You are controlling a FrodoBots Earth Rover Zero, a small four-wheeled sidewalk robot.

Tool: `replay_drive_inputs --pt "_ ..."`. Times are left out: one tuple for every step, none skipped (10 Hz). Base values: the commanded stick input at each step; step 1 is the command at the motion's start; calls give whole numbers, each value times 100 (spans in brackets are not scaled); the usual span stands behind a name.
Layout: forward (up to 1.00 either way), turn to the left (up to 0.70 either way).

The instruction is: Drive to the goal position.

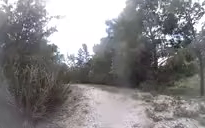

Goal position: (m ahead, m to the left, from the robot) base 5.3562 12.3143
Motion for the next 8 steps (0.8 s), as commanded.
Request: replay_drive_inputs --pt "85 0" --pt "85 0" --pt "85 0" --pt "85 0" --pt "85 0" --pt "85 0" --pt "85 0" --pt "85 0"
